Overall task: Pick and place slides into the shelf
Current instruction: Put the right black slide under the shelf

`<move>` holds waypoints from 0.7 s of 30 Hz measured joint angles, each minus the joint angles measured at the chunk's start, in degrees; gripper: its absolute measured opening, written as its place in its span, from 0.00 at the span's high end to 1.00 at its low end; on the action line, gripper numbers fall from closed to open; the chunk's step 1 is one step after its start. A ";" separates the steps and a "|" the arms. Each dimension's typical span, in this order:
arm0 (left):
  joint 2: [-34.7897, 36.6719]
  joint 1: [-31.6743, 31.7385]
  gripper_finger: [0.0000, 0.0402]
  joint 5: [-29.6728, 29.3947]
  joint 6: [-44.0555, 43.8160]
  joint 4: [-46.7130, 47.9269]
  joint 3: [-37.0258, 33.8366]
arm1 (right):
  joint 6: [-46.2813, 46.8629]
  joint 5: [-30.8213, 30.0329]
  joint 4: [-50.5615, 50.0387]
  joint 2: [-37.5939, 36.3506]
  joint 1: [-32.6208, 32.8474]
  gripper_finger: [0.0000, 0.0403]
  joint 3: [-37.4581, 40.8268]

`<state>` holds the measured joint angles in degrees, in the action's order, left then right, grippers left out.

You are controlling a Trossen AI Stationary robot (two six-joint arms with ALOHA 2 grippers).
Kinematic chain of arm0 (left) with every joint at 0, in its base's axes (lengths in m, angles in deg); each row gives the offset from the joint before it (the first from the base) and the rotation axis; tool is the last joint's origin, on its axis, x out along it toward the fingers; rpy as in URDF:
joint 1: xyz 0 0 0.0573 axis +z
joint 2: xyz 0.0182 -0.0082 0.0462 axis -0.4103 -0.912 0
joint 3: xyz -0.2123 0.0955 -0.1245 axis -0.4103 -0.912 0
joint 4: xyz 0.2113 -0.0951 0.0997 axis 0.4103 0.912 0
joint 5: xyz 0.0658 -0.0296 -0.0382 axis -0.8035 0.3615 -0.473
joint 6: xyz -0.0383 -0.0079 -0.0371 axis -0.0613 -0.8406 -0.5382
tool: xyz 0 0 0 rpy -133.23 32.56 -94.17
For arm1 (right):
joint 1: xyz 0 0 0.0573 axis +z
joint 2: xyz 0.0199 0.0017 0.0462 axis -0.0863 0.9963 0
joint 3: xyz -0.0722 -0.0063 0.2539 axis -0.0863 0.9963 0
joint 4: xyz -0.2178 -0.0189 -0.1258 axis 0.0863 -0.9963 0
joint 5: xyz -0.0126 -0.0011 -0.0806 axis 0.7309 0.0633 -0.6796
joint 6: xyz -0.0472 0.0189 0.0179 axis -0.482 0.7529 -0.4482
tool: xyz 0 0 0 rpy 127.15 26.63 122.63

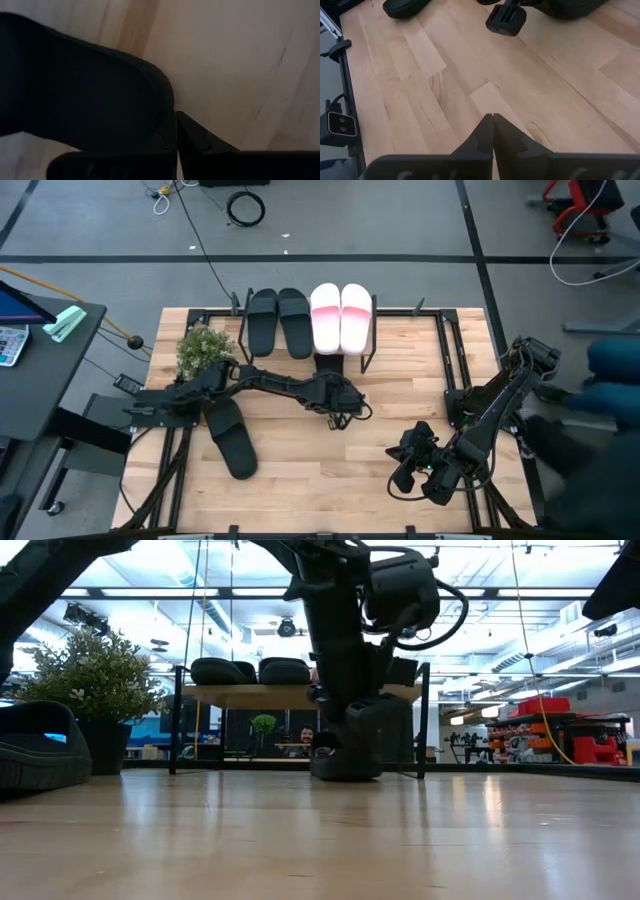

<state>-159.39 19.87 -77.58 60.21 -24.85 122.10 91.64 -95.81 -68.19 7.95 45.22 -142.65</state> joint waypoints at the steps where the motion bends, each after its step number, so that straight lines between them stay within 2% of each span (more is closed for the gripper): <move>1: 0.00 -0.38 0.99 -0.05 0.00 0.21 0.00 | 0.00 -0.02 0.02 0.00 0.00 0.98 0.00; 6: 0.00 -4.17 0.99 -2.08 -0.22 2.44 0.00 | 0.00 0.00 0.02 0.00 0.00 0.98 0.00; 12: 0.24 -8.60 1.00 -11.33 -5.34 10.70 0.00 | 0.02 -0.02 -0.01 0.00 0.00 0.98 0.00; 14: 0.33 -8.74 0.99 -13.87 -9.51 14.63 0.00 | 0.02 0.01 -0.01 0.00 0.00 0.98 0.00; 17: 0.34 -7.48 1.00 -14.38 -15.04 20.43 0.00 | 0.02 0.01 0.02 0.00 0.00 0.98 0.00; 21: 0.43 -5.12 1.00 -14.64 -17.15 21.10 -1.20 | 0.02 0.01 0.02 0.00 0.00 0.98 0.00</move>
<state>-158.96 14.75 -92.23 43.06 -3.75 120.90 91.66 -95.80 -68.17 7.95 45.22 -142.65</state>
